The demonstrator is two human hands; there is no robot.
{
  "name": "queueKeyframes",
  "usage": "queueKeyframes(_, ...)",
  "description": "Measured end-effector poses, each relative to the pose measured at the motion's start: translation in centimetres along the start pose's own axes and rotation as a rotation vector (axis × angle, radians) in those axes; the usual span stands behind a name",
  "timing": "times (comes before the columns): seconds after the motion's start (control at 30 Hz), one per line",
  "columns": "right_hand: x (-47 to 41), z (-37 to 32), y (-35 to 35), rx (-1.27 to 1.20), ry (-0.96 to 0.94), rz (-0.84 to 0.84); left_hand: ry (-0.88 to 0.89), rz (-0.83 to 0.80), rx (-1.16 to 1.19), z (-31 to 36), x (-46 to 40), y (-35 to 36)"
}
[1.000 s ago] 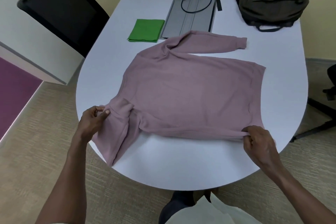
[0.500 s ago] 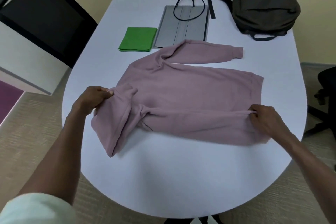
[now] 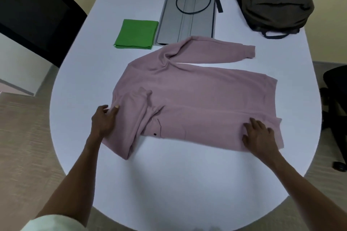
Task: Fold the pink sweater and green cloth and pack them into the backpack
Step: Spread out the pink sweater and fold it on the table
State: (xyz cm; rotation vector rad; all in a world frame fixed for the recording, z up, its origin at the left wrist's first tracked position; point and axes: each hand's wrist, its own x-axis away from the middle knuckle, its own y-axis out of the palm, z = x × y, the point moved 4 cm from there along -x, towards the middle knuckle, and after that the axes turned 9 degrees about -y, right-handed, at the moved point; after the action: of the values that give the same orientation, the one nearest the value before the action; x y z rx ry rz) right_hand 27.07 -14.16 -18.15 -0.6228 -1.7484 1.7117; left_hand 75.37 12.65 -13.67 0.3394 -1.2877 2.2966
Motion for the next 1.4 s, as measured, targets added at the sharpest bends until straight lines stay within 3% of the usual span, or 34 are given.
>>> queueKeyframes(0.1,-0.6,-3.2,-1.3,-0.056,0.005,0.070,0.051,-0.019,0.020,-1.0,1.1,-1.0)
queueKeyframes(0.27,-3.6,-14.0,-4.5,-0.431,-0.236,0.159,0.083,-0.012,0.039,-2.1,2.4,-1.4)
queueKeyframes(0.4,-5.7,-23.2,-6.6,-0.663,-0.408,0.166,0.068,-0.045,0.008,-1.8,1.7,-1.7)
queueKeyframes(0.5,-8.7,-28.1,-8.2,-0.847,-0.434,0.089,0.055,-0.067,-0.013,-1.4,0.9,-2.0)
queueKeyframes(0.7,-13.4,-32.8,-8.2,-1.248,-0.067,-0.544,0.044,-0.085,-0.056,-1.2,0.4,-2.1)
queueKeyframes(0.9,-14.4,-34.3,-7.5,-1.598,0.390,-0.661,0.063,-0.137,-0.050,0.0,0.0,-2.8)
queueKeyframes(1.0,-16.1,-33.7,-9.1,-1.820,0.488,-0.576,0.055,-0.213,-0.013,0.4,-0.3,-3.6)
queueKeyframes(1.1,-18.7,-31.7,-13.9,-1.935,0.458,-0.379,0.036,-0.271,0.152,1.9,-0.8,-4.3)
queueKeyframes(1.2,-21.4,-28.5,-20.6,-1.757,0.213,-0.071,-0.007,-0.263,0.469,5.9,-1.5,-5.1)
queueKeyframes(1.3,-23.1,-25.6,-26.4,-1.571,0.020,0.276,-0.015,-0.484,0.990,10.7,-0.9,-5.2)
queueKeyframes(1.37,-23.5,-24.1,-28.6,-1.457,-0.079,0.440,-0.073,-0.420,1.257,12.0,-1.0,-5.1)
queueKeyframes(1.4,-23.5,-23.7,-29.0,-1.413,-0.128,0.484,-0.107,-0.316,1.270,12.0,-1.0,-4.9)
